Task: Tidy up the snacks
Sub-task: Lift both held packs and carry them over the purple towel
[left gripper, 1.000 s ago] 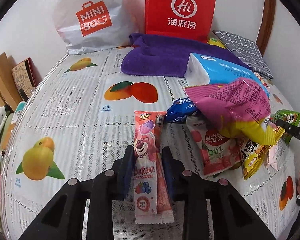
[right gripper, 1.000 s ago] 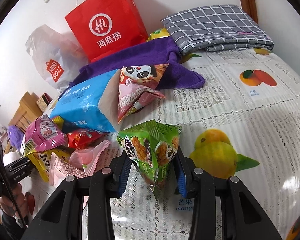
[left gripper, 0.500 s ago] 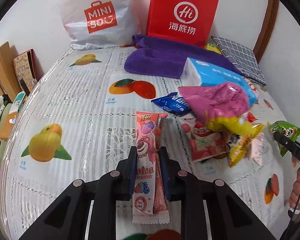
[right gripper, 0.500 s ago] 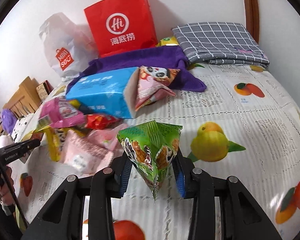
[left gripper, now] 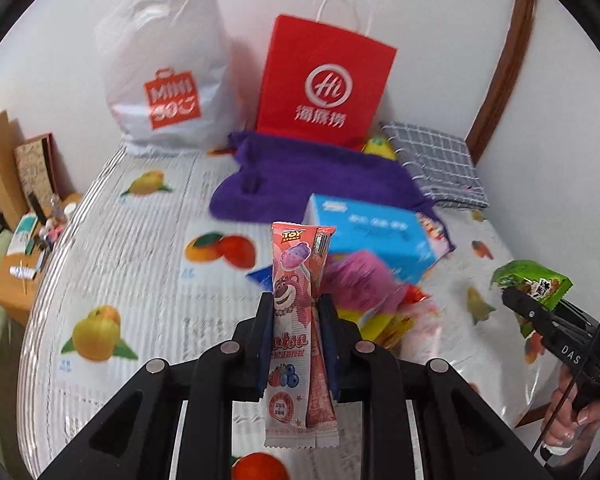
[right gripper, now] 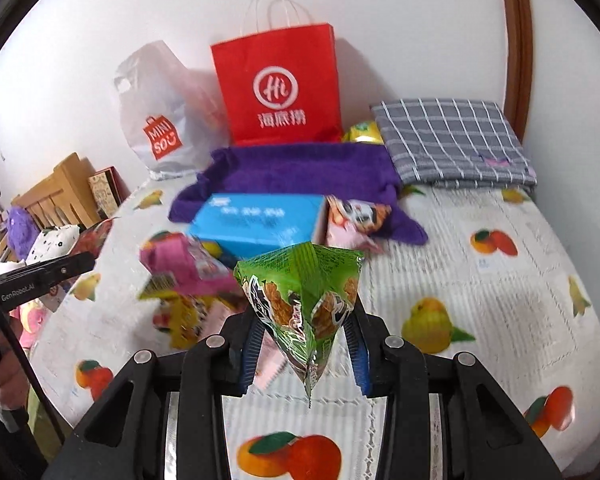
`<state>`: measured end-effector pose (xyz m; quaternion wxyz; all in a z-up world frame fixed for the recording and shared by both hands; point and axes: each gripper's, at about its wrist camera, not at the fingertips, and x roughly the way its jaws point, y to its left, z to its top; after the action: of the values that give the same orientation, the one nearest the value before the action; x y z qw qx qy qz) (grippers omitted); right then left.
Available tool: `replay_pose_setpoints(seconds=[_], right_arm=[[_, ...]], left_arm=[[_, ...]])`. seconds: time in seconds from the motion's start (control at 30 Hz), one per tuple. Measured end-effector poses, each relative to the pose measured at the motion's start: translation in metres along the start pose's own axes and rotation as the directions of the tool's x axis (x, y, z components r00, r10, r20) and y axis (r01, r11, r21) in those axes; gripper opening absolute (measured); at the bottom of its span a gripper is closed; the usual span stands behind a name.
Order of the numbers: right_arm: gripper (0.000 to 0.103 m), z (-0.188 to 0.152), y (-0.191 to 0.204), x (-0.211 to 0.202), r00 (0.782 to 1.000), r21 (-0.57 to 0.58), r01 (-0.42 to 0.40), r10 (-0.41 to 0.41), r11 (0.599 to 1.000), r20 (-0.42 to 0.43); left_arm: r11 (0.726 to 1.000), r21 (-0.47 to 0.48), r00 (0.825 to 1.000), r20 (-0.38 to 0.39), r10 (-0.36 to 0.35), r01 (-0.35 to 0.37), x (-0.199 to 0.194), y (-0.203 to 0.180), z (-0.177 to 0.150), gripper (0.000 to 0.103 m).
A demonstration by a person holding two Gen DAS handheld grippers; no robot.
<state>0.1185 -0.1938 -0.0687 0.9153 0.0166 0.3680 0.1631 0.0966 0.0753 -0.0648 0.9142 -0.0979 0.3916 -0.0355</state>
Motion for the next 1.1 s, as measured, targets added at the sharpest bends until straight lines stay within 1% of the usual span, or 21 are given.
replay_pose_setpoints(seconds=[0.13,0.43,0.57,0.7,0.77,0.97,1.1], right_arm=[[0.038,0.02,0.011,-0.01,0.999,-0.015,-0.009,0.01,1.0,0.033],[0.037,0.063,0.018,-0.012,0.998,-0.017,-0.013,0.014,1.0,0.061],[0.037,0.081,0.016,-0.009,0.998,-0.02,-0.014,0.015,1.0,0.069],[0.037,0.099,0.012,-0.003,0.997,-0.007,-0.039,0.039,0.999,0.069],[0.037,0.108,0.01,0.002,0.997,-0.002,-0.036,0.036,0.999,0.067],[0.038,0.132,0.0,0.022,0.998,0.008,-0.024,0.024,1.0,0.063],[0.037,0.146,-0.008,0.034,0.998,0.019,-0.033,0.032,0.999,0.058]], left_arm=[[0.999,0.013,0.999,-0.003,-0.045,0.045,-0.001,-0.015,0.016,0.021],[0.993,0.061,0.995,0.005,-0.097,0.096,0.002,-0.049,0.05,0.021],[0.992,0.075,0.995,0.011,-0.103,0.102,0.006,-0.056,0.067,0.021],[0.991,0.067,0.993,0.006,-0.12,0.12,0.012,-0.057,0.081,0.021],[0.99,0.064,0.992,0.005,-0.125,0.125,0.017,-0.058,0.089,0.021],[0.991,0.065,0.993,0.01,-0.116,0.115,0.035,-0.058,0.11,0.021],[0.991,0.06,0.993,0.003,-0.116,0.116,0.047,-0.057,0.122,0.021]])
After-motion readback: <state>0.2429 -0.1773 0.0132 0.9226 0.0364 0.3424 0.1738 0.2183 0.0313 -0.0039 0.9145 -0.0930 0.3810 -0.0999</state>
